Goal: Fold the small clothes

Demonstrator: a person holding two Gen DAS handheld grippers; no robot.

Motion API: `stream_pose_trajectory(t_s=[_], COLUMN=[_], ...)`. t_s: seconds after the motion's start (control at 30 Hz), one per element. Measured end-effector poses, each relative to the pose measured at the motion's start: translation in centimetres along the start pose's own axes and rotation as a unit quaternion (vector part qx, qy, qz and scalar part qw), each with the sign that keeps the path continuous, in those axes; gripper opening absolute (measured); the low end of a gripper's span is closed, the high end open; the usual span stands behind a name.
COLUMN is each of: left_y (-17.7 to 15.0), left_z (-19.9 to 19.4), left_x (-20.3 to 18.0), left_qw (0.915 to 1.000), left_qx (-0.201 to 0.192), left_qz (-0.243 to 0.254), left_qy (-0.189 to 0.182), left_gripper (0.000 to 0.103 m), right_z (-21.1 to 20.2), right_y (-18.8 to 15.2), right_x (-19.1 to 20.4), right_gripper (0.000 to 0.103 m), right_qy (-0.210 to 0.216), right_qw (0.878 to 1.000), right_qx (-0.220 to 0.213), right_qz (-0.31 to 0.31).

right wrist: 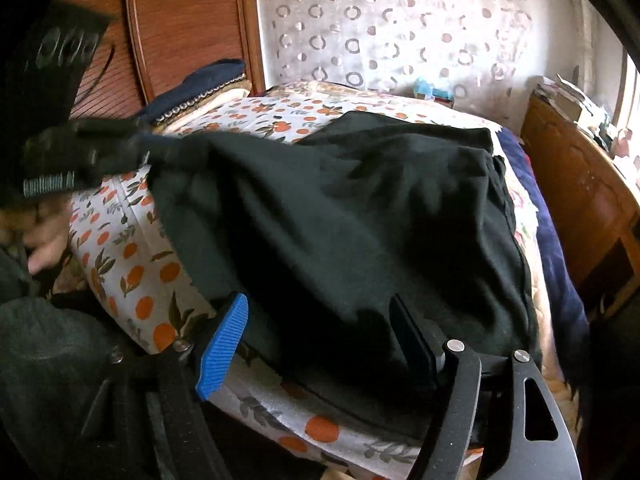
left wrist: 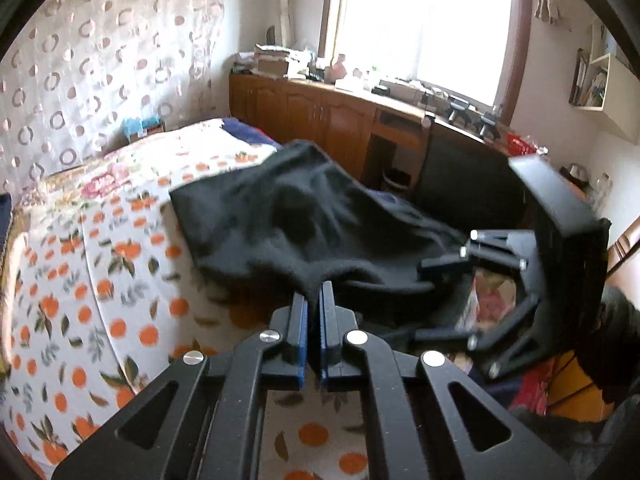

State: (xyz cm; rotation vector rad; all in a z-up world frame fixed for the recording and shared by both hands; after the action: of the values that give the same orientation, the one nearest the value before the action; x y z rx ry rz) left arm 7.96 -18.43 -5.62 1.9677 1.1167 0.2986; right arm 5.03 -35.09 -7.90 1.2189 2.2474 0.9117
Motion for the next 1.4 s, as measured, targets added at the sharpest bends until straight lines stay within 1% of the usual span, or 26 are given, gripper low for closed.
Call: stream_pose_trajectory(t_s=[0.07, 0.2, 0.33, 0.37, 0.4, 0.43, 0.47, 0.53, 0.57, 0.67, 0.73, 0.8, 0.87, 0.93, 1.0, 1.07, 1.1, 1.17, 1.2, 1.23, 1.27, 1.33, 1.37, 1.4], left_y=[0.9, 2.1, 3.0, 3.2, 3.6, 4.0, 4.3, 5.3, 5.8, 7.7, 9.1, 10.0, 10.7, 11.0, 11.0, 11.0, 10.9, 10.9, 10.9, 11.0, 11.2, 11.7, 12.0, 12.2], left_z=[0.0, -0.3, -0.8, -0.8, -0.8, -0.8, -0.6, -0.3, -0.1, 0.8, 1.7, 2.8, 4.7, 6.6, 8.4, 9.9, 10.7, 11.7, 12.1, 12.4, 12.5, 12.7, 12.6, 12.3], left_x=[0.1, 0.4, 1.2, 1.5, 1.9, 2.3, 2.6, 3.6, 4.1, 6.3, 8.1, 9.7, 12.0, 13.8, 15.4, 16.5, 17.1, 17.7, 17.9, 18.0, 18.0, 18.0, 17.9, 17.9], left_qw=[1.0000, 0.9998, 0.9991, 0.9989, 0.9987, 0.9986, 0.9985, 0.9979, 0.9976, 0.9962, 0.9951, 0.9941, 0.9929, 0.9916, 0.9902, 0.9889, 0.9884, 0.9879, 0.9882, 0.9882, 0.9882, 0.9891, 0.9896, 0.9902], left_qx=[-0.008, -0.021, -0.038, -0.041, -0.043, -0.045, -0.046, -0.053, -0.056, -0.062, -0.061, -0.055, -0.036, -0.019, -0.003, 0.010, 0.016, 0.025, 0.029, 0.032, 0.035, 0.037, 0.034, 0.028], left_qz=[-0.002, -0.006, -0.017, -0.021, -0.024, -0.027, -0.030, -0.035, -0.039, -0.055, -0.064, -0.069, -0.081, -0.089, -0.098, -0.105, -0.110, -0.115, -0.117, -0.120, -0.123, -0.122, -0.120, -0.115], left_qy=[0.000, 0.002, 0.008, 0.008, 0.008, 0.008, 0.006, 0.011, 0.013, 0.027, 0.045, 0.062, 0.079, 0.092, 0.100, 0.104, 0.103, 0.102, 0.095, 0.090, 0.085, 0.074, 0.072, 0.075], left_gripper=[0.005, 0.005, 0.005, 0.005, 0.005, 0.005, 0.005, 0.005, 0.005, 0.005, 0.005, 0.005, 0.005, 0.005, 0.005, 0.005, 0.005, 0.005, 0.005, 0.006, 0.006, 0.011, 0.019, 0.038], right_z=[0.2, 0.6, 0.4, 0.4, 0.2, 0.2, 0.1, -0.8, -1.3, -2.4, -1.6, 0.1, 2.8, 5.8, 8.8, 11.0, 11.7, 12.2, 12.4, 12.2, 12.2, 12.1, 11.9, 11.8], right_y=[-0.2, -0.4, -1.2, -1.3, -1.3, -1.1, -0.8, 1.0, 2.1, 6.9, 10.2, 12.8, 15.3, 16.5, 17.6, 18.5, 18.9, 19.8, 20.3, 20.5, 20.8, 20.8, 20.7, 20.5], right_x=[-0.2, -0.9, -3.5, -4.1, -4.7, -5.2, -5.9, -7.0, -7.5, -9.6, -10.6, -11.4, -12.4, -12.9, -14.4, -15.6, -16.4, -17.8, -18.6, -19.5, -20.5, -21.7, -22.4, -22.8], right_gripper=[0.075, 0.075, 0.075, 0.071, 0.061, 0.034, 0.017, 0.010, 0.009, 0.009, 0.009, 0.009, 0.009, 0.009, 0.009, 0.025, 0.027, 0.032, 0.034, 0.039, 0.041, 0.042, 0.042, 0.042], right_qy=[-0.008, -0.044, -0.087, -0.098, -0.105, -0.107, -0.109, -0.109, -0.113, -0.120, -0.115, -0.106, -0.097, -0.084, -0.066, -0.056, -0.054, -0.035, -0.031, -0.039, -0.056, -0.084, -0.099, -0.107], right_qw=[1.000, 0.999, 0.996, 0.995, 0.994, 0.994, 0.994, 0.994, 0.993, 0.992, 0.992, 0.992, 0.992, 0.992, 0.994, 0.995, 0.995, 0.998, 0.999, 0.999, 0.998, 0.996, 0.995, 0.994], right_qx=[0.003, 0.014, 0.022, 0.025, 0.024, 0.024, 0.028, 0.012, 0.001, -0.031, -0.032, -0.022, -0.004, 0.016, 0.035, 0.044, 0.044, 0.033, 0.025, 0.019, 0.013, 0.005, 0.001, 0.001], right_qz=[-0.004, -0.012, 0.001, 0.003, 0.004, 0.003, 0.001, -0.011, -0.017, -0.034, -0.051, -0.067, -0.082, -0.089, -0.083, -0.072, -0.064, -0.040, -0.029, -0.021, -0.014, 0.008, 0.019, 0.024])
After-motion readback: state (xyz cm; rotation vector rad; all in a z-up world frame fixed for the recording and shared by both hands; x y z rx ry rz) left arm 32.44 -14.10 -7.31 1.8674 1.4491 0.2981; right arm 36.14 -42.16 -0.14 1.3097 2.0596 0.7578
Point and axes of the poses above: each gripper's, at about its wrist camera, not at the fingertips, and z roughly the way its jaws point, x to its left, y to its top, the point moved 7 cm from there along z, roughly the way its jaws point, and after that the axes turned 5 degrees about -z, right-handed, at the moved point
